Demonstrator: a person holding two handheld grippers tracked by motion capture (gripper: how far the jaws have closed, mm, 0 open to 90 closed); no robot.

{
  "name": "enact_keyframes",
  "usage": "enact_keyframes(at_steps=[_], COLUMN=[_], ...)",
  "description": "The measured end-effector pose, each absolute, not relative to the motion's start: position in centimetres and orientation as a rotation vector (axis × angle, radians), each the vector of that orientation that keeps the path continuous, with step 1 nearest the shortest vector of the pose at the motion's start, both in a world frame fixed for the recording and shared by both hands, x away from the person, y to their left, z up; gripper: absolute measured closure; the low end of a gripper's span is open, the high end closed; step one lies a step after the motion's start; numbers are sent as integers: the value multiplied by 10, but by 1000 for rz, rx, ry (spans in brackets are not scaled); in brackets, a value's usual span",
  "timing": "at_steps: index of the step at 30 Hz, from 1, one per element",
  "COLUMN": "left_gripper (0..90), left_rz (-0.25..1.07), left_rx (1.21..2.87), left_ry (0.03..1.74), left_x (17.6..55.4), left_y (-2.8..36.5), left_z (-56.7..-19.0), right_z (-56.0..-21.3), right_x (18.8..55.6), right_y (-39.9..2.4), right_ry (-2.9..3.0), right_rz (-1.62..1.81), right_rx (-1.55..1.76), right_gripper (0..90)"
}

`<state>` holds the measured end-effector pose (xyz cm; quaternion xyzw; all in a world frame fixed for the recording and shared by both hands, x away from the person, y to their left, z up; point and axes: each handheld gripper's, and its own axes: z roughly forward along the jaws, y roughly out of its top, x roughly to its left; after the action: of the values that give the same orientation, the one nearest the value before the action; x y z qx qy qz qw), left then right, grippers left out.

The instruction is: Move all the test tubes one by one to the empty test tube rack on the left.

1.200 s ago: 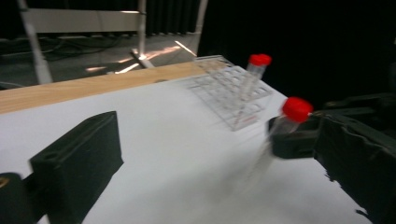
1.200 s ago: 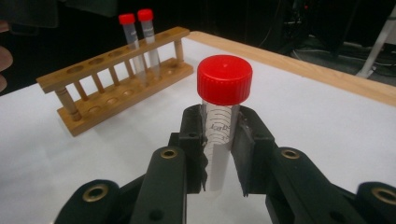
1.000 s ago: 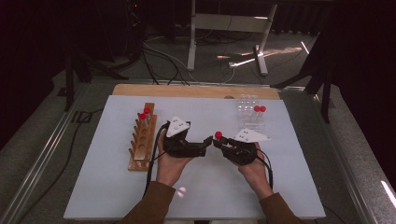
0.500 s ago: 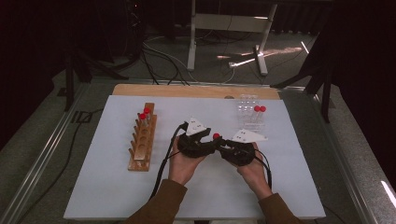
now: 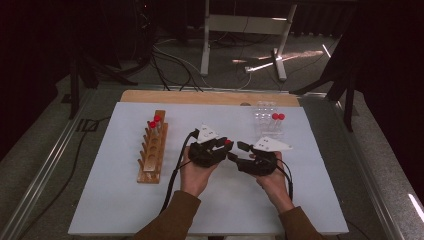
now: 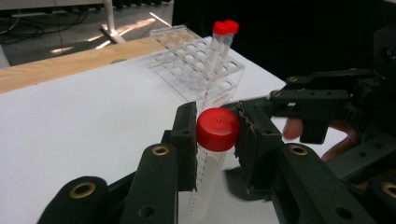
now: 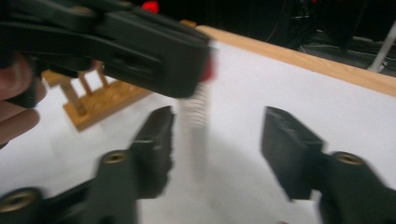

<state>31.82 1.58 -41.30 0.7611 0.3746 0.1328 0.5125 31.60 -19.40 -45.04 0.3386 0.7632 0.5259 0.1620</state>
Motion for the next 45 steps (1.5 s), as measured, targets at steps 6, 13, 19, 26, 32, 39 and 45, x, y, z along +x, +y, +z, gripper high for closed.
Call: enact_keyframes(at_steps=[6, 13, 19, 26, 32, 39, 45], left_gripper=[710, 710, 710, 710, 710, 710, 710], left_rz=[347, 379, 411, 461, 505, 553, 588], left_rx=[1815, 1780, 1755, 1741, 1730, 1705, 1689], left_ry=[924, 952, 971, 1000, 1020, 1047, 1077], left_x=[320, 323, 324, 328, 330, 333, 334], left_y=[28, 44, 59, 79, 98, 122, 140], left_z=[-408, -401, -393, -387, -381, -373, -368], right_z=[-451, -449, -446, -443, -440, -438, -438], right_x=[319, 320, 321, 321, 322, 322, 323], right_y=[-208, -219, -229, -240, -248, -251, -253], right_ry=[2111, 2073, 2030, 1989, 1962, 1954, 1948], right_rz=[1492, 1476, 1477, 1506, 1518, 1521, 1528], right_rx=[1029, 1065, 1096, 1113, 1126, 1135, 1141], right_gripper=[174, 45, 0, 0, 0, 0, 0])
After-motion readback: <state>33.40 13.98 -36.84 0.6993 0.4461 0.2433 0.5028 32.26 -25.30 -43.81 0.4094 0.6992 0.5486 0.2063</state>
